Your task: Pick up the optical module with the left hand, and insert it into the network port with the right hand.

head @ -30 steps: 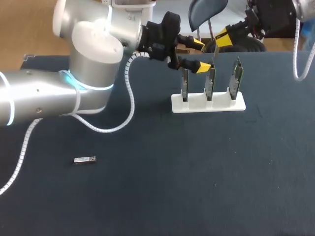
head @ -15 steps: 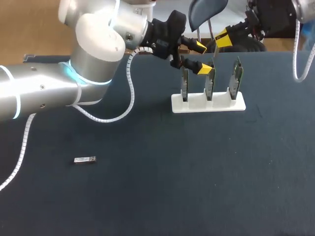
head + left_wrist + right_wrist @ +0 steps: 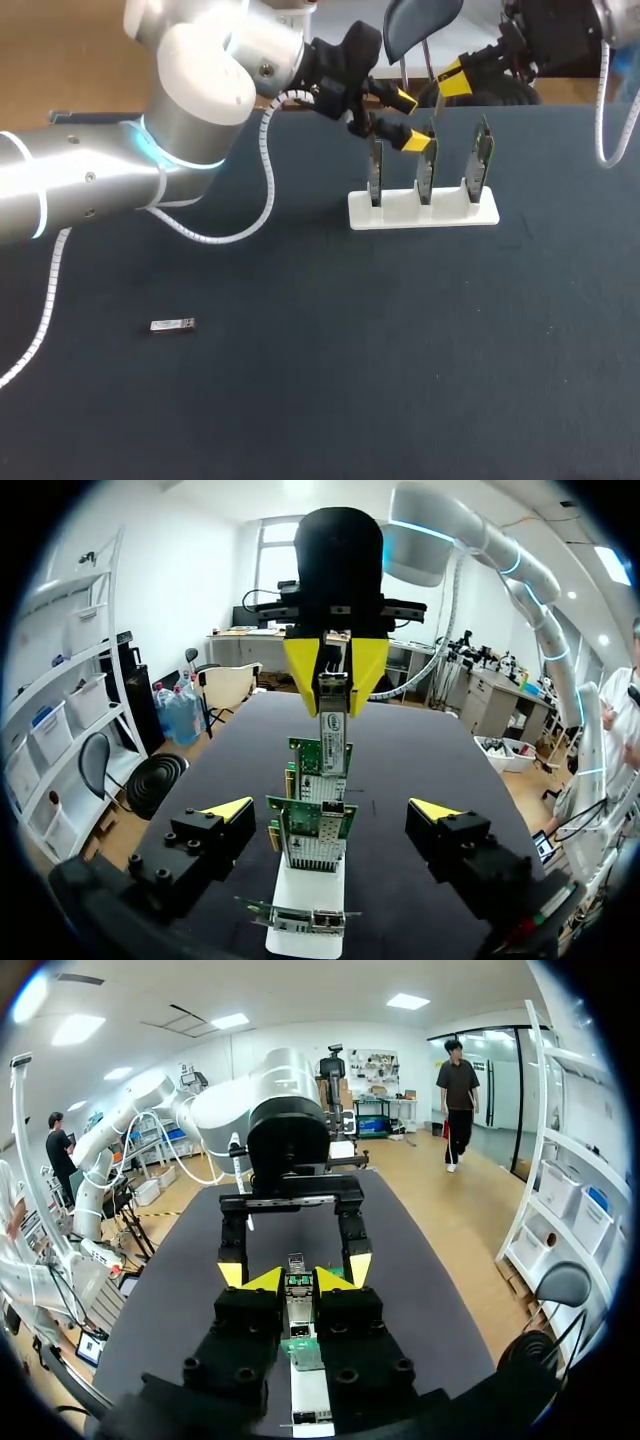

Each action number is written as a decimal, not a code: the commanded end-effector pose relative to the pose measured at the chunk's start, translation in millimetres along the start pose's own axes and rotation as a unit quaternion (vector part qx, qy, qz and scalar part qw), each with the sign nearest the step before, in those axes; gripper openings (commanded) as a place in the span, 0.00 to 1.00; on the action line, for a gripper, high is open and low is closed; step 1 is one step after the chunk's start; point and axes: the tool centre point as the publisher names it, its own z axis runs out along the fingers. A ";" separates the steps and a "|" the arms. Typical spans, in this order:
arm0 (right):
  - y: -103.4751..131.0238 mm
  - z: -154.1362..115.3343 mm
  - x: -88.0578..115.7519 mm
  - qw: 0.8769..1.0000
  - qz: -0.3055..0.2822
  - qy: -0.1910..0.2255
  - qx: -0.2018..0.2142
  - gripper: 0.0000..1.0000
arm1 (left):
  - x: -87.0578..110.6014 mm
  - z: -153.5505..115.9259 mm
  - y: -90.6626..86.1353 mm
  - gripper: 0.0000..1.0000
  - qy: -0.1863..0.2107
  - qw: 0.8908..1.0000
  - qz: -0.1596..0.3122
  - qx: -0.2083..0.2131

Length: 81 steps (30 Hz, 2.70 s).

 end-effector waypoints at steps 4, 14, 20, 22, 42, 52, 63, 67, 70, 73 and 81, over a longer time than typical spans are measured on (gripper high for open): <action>-2.8 0.0 0.3 1.000 0.002 0.001 0.002 0.00 | 1.2 1.6 2.5 1.00 0.004 1.000 -0.004 0.005; -4.0 0.4 0.0 1.000 0.002 0.000 0.002 0.00 | 4.0 4.1 -1.5 1.00 0.015 1.000 0.000 0.013; -4.1 0.5 -0.3 1.000 0.001 0.001 0.001 0.00 | 4.7 3.2 -2.2 1.00 0.015 1.000 0.000 0.015; -4.0 0.3 -0.6 1.000 0.001 0.001 0.001 0.00 | 5.2 3.4 -2.7 1.00 0.013 1.000 -0.001 0.017; -5.0 0.6 0.5 1.000 -0.007 0.011 -0.004 0.00 | 4.6 2.8 -3.3 1.00 0.006 1.000 -0.003 0.019; -5.2 2.5 3.0 1.000 -0.010 0.013 -0.005 0.00 | 4.6 2.8 -3.3 1.00 0.006 1.000 -0.003 0.019; -3.7 3.1 5.3 1.000 -0.006 0.010 -0.004 0.00 | 4.6 2.8 -3.3 1.00 0.006 1.000 -0.003 0.019; -3.6 3.0 5.5 1.000 -0.006 0.009 -0.003 0.00 | 4.0 2.2 -2.6 1.00 0.009 1.000 0.000 0.017; -3.6 2.7 5.4 1.000 -0.006 0.008 -0.002 0.00 | 3.3 2.0 -2.2 1.00 0.014 1.000 0.004 0.018; -3.6 2.4 5.3 1.000 -0.006 0.007 -0.002 0.00 | 2.6 2.7 -2.7 1.00 0.023 0.999 0.009 0.022; -3.5 1.4 5.7 1.000 -0.005 0.005 0.001 0.00 | 3.6 5.3 -4.1 1.00 0.051 0.998 0.010 0.036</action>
